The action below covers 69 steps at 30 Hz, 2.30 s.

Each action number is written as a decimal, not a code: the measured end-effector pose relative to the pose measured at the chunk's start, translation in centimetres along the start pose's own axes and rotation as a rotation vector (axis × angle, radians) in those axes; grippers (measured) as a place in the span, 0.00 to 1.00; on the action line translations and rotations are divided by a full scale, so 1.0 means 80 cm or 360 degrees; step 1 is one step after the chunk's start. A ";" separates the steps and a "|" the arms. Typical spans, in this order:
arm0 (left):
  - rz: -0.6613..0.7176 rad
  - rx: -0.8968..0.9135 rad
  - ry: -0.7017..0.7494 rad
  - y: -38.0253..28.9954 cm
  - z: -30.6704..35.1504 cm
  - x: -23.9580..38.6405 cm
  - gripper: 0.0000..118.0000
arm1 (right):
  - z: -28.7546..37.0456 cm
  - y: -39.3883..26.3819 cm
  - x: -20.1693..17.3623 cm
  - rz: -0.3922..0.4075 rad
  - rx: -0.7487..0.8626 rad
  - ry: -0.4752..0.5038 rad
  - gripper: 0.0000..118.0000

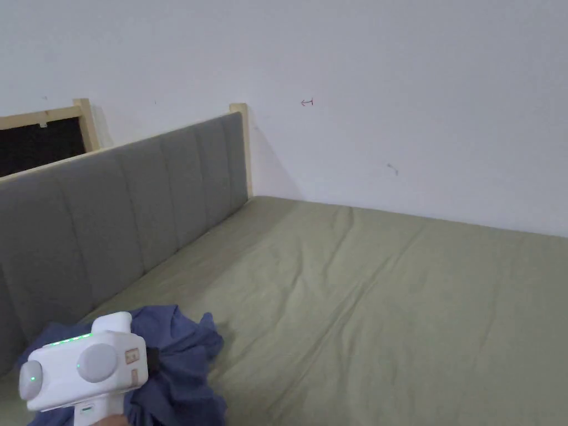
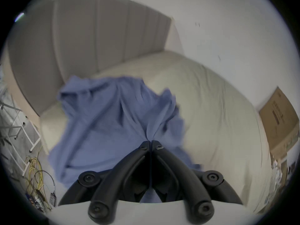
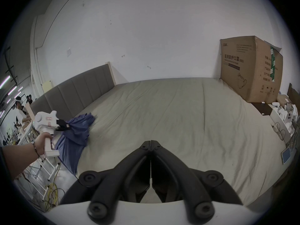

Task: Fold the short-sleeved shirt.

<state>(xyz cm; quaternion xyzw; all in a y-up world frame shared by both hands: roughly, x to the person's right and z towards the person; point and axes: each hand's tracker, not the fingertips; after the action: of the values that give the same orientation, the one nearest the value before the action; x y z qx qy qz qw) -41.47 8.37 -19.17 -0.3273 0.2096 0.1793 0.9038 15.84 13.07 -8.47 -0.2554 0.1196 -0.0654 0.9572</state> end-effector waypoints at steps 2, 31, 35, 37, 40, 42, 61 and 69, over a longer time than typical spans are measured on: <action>-0.0084 0.0036 -0.0030 0.022 0.041 0.012 0.00 | 0.010 0.005 0.008 -0.0034 0.0042 -0.0009 0.00; -0.0981 -0.0249 -0.1351 -0.103 0.225 0.556 0.01 | 0.111 -0.001 0.151 -0.0333 0.0271 -0.0370 0.00; -0.0850 -0.0755 -0.1197 -0.184 0.122 0.543 0.03 | 0.111 -0.018 0.176 -0.0367 0.0228 -0.0448 0.00; -0.0795 -0.0868 -0.1086 -0.219 0.085 0.525 0.05 | 0.103 -0.028 0.184 -0.0374 0.0186 -0.0485 0.00; -0.0672 -0.1106 -0.1049 -0.245 0.049 0.498 0.77 | 0.089 -0.035 0.188 -0.0412 0.0126 -0.0482 0.00; -0.0495 -0.1151 -0.1127 -0.247 0.042 0.482 0.83 | 0.083 -0.037 0.186 -0.0430 0.0111 -0.0455 0.00; -0.0525 0.0921 -0.0936 -0.196 0.304 0.305 0.12 | 0.109 -0.008 0.110 -0.0121 0.0612 -0.0395 0.00; -0.0414 0.0928 -0.0681 -0.221 0.302 0.266 0.00 | 0.119 -0.002 0.083 -0.0034 0.0714 -0.0382 0.00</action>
<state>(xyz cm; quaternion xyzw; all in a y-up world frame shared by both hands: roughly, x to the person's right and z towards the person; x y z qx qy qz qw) -8.95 15.69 -3.72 -0.0355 0.0151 0.0602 0.9974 24.70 16.18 -1.71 -0.0438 -0.0151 -0.0696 0.9965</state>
